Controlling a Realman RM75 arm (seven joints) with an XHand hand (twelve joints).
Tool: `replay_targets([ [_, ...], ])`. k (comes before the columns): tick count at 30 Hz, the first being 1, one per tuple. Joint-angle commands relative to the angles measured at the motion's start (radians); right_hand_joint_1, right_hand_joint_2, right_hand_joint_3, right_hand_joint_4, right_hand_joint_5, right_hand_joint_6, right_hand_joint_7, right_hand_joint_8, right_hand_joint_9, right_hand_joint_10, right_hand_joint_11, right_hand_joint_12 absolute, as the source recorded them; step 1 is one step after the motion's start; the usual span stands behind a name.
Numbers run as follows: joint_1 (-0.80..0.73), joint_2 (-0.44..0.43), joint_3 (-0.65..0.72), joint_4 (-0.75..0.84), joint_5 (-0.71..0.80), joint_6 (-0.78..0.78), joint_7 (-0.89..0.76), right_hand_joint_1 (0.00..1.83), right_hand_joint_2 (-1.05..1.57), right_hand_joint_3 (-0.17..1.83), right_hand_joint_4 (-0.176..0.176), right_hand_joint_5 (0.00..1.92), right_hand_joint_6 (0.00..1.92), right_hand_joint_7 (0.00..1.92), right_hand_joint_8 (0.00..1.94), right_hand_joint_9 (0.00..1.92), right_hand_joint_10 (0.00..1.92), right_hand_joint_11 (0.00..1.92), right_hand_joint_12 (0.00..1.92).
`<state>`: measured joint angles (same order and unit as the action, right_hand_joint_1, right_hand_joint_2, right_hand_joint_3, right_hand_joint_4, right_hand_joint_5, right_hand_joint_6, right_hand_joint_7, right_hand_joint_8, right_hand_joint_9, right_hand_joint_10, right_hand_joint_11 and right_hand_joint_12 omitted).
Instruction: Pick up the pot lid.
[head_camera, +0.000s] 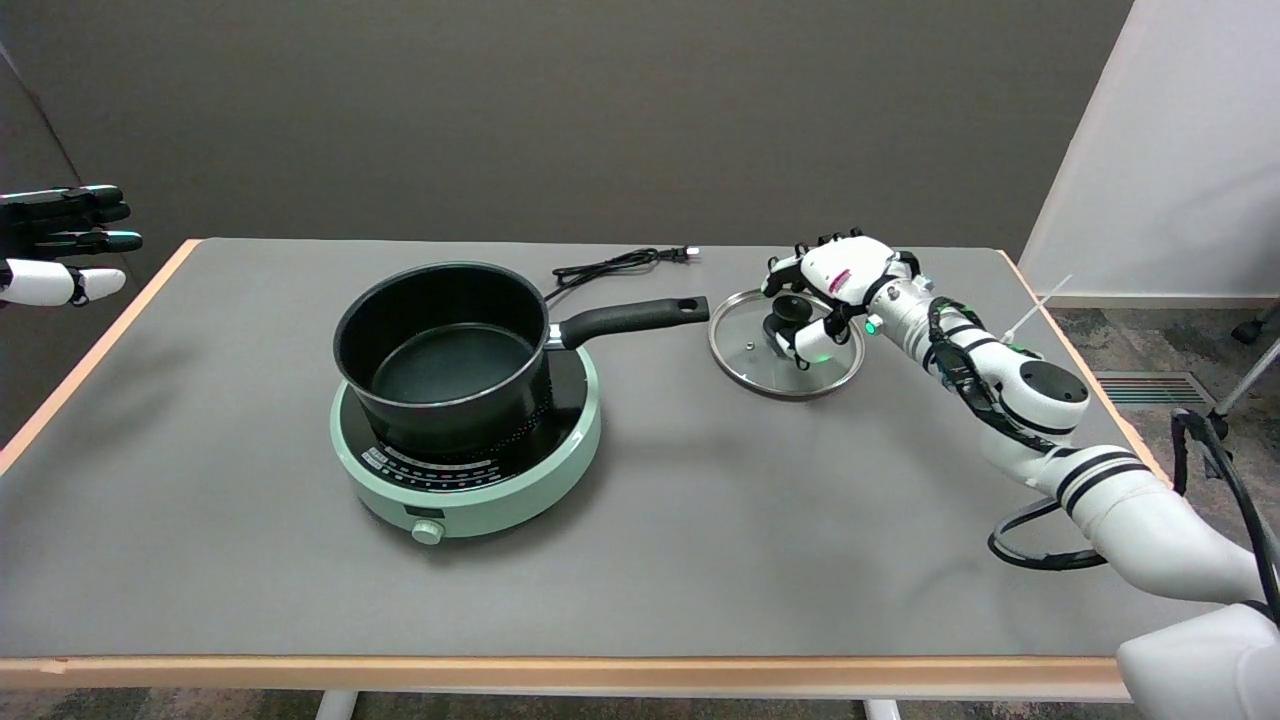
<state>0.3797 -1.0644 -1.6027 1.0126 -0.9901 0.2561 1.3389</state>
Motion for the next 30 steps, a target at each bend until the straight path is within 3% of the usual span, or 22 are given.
replay_targets([
  [1,0.023,0.008,-0.021,-0.01,-0.022,0.014,0.004,0.8,0.63,0.89,0.176,0.61,0.36,0.75,0.3,0.72,0.54,0.47,0.79],
  [30,0.058,0.031,-0.073,-0.068,-0.022,0.014,0.033,0.82,0.64,0.89,0.176,0.65,0.42,0.77,0.28,0.74,0.62,0.48,0.83],
])
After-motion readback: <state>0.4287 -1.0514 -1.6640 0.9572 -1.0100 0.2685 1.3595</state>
